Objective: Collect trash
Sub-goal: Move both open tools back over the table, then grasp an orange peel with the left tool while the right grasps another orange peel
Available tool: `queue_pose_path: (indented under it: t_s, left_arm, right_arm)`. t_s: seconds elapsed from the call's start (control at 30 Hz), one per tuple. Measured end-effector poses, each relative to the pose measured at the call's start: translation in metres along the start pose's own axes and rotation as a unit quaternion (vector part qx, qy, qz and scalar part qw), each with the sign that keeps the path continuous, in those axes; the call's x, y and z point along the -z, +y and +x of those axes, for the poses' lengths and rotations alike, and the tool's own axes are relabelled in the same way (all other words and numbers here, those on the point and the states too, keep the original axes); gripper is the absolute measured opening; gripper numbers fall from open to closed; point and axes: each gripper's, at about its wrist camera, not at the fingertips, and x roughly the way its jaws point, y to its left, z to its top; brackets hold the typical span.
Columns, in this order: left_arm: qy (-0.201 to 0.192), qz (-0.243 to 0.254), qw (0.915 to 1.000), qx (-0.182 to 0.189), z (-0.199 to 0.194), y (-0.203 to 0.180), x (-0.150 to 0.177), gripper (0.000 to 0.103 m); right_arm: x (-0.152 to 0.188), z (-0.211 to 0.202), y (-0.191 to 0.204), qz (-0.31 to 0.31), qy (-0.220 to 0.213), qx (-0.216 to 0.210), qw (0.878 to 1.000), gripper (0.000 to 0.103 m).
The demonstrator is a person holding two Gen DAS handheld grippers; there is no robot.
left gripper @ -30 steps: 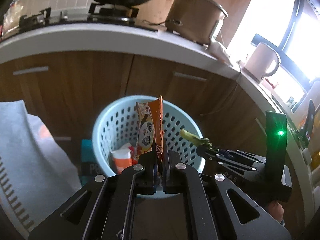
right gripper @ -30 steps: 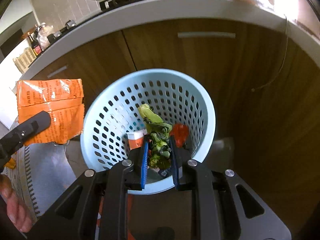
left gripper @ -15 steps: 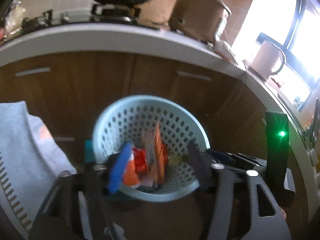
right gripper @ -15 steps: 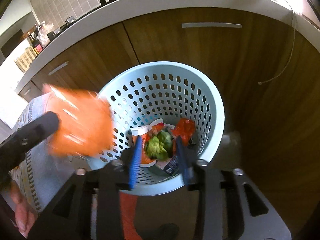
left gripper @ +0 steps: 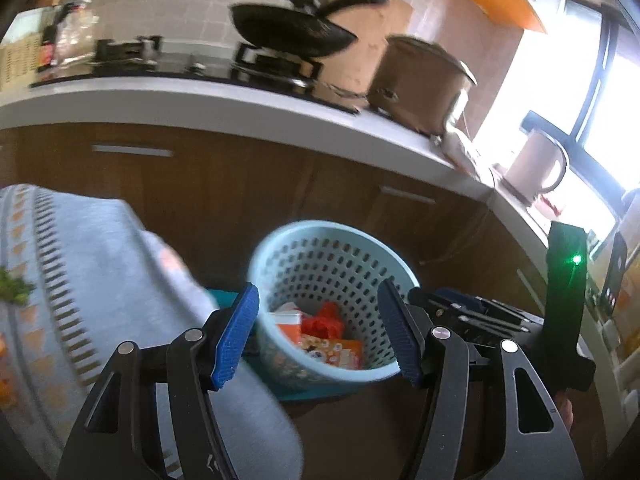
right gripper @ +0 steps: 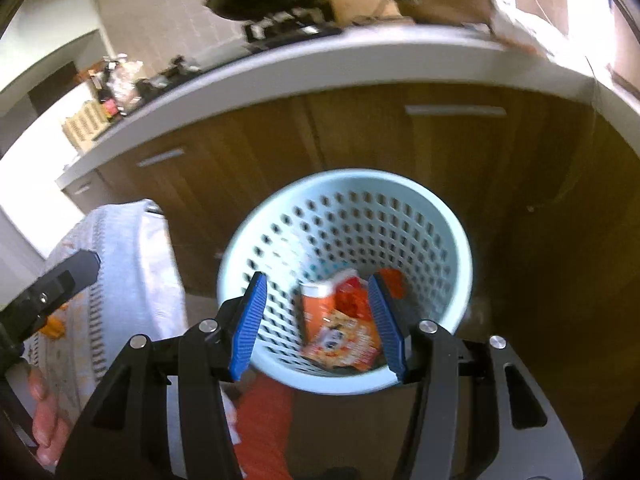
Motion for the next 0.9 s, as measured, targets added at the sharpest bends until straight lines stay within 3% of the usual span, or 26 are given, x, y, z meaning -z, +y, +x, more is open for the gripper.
queue_pose_path:
  t_s: [0.23, 0.37, 0.57, 0.73, 0.9]
  left_arm:
    - [-0.054, -0.051, 0.9952, -0.064, -0.074, 0.054, 0.009, 0.059]
    - [-0.077, -0.078, 0.9862, -0.124, -0.119, 0.094, 0.021, 0.059]
    - [-0.081, -0.132, 0.9705, -0.185, -0.167, 0.154, 0.049, 0.059]
    - [-0.059, -0.18, 0.9598, -0.207, -0.18, 0.198, 0.07, 0.059]
    - [-0.021, -0.203, 0.9618, -0.183, -0.161, 0.215, 0.08, 0.059]
  right_arm:
    - [-0.001, -0.015, 0.08, -0.057, -0.032, -0.063, 0.996, 0.049]
    - [0.007, -0.01, 0.133, -0.09, -0.029, -0.102, 0.99, 0.049]
    - [0.029, 0.02, 0.199, -0.11, 0.001, -0.156, 0.982, 0.052]
    - [0.046, 0.046, 0.243, -0.137, 0.018, -0.162, 0.977, 0.052]
    - [0.063, 0.064, 0.261, -0.16, 0.037, -0.153, 0.975, 0.052]
